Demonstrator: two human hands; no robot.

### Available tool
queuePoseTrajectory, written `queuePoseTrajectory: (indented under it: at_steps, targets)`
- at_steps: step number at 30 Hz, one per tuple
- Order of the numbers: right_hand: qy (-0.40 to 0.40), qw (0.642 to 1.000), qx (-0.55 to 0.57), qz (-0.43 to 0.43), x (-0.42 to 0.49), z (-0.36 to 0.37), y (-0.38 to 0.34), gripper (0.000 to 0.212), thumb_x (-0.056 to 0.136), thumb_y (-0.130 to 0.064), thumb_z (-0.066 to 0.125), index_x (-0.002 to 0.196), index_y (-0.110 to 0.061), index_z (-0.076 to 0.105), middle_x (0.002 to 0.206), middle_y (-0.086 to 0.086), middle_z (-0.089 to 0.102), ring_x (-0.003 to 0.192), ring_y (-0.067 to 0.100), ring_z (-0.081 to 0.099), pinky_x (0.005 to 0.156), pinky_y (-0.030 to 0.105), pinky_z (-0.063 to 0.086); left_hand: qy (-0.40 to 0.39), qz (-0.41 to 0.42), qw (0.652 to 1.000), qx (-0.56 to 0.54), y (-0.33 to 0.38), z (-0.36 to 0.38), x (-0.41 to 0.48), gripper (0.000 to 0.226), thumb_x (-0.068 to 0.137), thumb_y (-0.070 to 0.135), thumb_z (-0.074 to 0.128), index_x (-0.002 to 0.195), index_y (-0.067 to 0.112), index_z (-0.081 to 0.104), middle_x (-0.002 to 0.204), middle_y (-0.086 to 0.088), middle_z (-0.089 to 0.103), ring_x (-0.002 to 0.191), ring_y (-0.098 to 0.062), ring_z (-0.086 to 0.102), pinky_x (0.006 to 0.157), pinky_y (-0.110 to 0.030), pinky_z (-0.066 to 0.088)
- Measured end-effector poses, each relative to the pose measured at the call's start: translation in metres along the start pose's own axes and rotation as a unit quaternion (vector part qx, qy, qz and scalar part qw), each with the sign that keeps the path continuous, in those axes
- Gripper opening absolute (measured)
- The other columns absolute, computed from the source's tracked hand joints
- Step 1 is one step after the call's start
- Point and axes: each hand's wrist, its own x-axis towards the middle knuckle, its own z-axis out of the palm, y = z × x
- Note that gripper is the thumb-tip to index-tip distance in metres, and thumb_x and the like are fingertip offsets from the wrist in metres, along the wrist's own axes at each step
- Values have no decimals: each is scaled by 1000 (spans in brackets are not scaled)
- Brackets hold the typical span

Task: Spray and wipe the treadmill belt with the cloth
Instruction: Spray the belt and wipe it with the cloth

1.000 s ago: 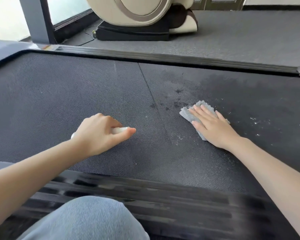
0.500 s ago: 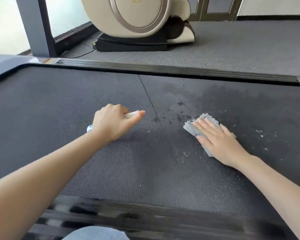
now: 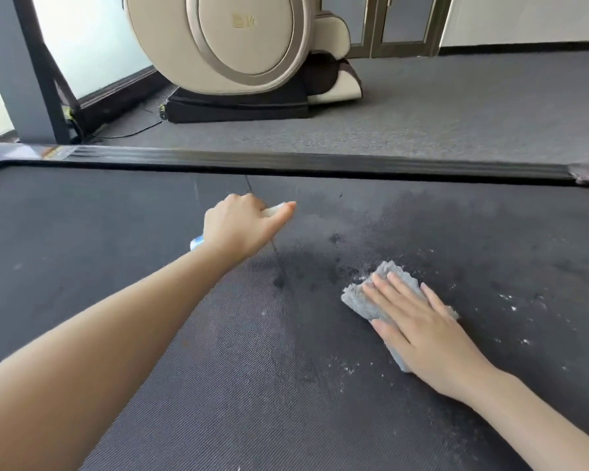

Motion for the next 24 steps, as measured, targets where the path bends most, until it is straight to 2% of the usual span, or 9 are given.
queuePoseTrajectory:
  at_steps: [2, 4, 6, 8, 11, 14, 16, 20, 24]
  targets:
    - [7, 1000, -6, 2, 1, 2, 1, 75, 73, -69, -29, 143, -50, -9, 148, -32, -23, 133, -10, -31, 110, 24, -24, 10, -12, 1000, -4, 9, 8, 21, 66, 89, 63, 44, 54, 8, 44, 58, -6, 48, 65, -31, 48, 62, -32, 33]
    - [39, 999, -11, -8, 1, 7, 2, 66, 90, -63, -11, 148, -43, 10, 156, -24, -1, 142, -6, -12, 115, 31, -7, 36, -7, 999, -10, 15, 16, 36, 65, 89, 62, 43, 52, 8, 45, 56, -6, 47, 65, -33, 49, 63, -32, 33]
    - [69, 997, -20, -9, 1, 10, 4, 57, 100, -53, 8, 148, -32, 30, 156, -15, 23, 145, 3, 13, 112, 37, 12, 58, 6, 998, -22, 19, 24, 49, 65, 90, 61, 42, 49, 11, 43, 53, -7, 46, 64, -34, 50, 63, -33, 33]
    - [94, 995, -27, -26, 3, 14, 7, 55, 101, -50, 13, 145, -28, 38, 153, -11, 31, 143, 8, 22, 108, 41, 21, 65, 8, 997, -28, 19, 31, 59, 64, 90, 61, 41, 48, 13, 41, 52, -6, 44, 64, -34, 49, 63, -33, 32]
    - [137, 989, -27, -52, 8, 18, 11, 55, 101, -50, 15, 143, -27, 41, 151, -9, 36, 141, 10, 28, 105, 43, 25, 64, -13, 998, -23, 21, 40, 78, 61, 84, 63, 38, 51, 12, 46, 56, -7, 48, 71, -36, 54, 65, -33, 33]
    - [160, 984, -31, -67, 11, 21, 12, 54, 100, -51, 16, 141, -26, 43, 148, -7, 41, 138, 12, 32, 104, 45, 27, 37, -38, 999, -5, 24, 46, 97, 64, 87, 66, 40, 62, 8, 53, 72, -10, 55, 84, -36, 59, 70, -34, 36]
    - [176, 981, -29, -74, 12, 22, 12, 54, 100, -51, 17, 140, -25, 42, 146, -5, 44, 136, 12, 35, 103, 45, 29, 31, -37, 999, 4, 30, 50, 106, 62, 87, 66, 40, 67, 9, 54, 76, -10, 55, 85, -35, 57, 71, -34, 35]
    - [168, 982, -41, -77, 13, 26, 16, 54, 99, -52, 17, 141, -25, 41, 147, -5, 43, 136, 14, 35, 102, 46, 30, 55, -23, 998, -7, 51, 62, 117, 58, 87, 58, 42, 55, 9, 48, 59, -6, 47, 71, -34, 52, 67, -34, 34]
    - [150, 985, -52, -73, 14, 27, 18, 54, 99, -52, 17, 140, -26, 42, 145, -5, 45, 135, 14, 37, 101, 46, 31, 52, 2, 999, -3, 68, 74, 121, 57, 87, 57, 42, 55, 10, 48, 57, -5, 45, 69, -33, 50, 65, -33, 33]
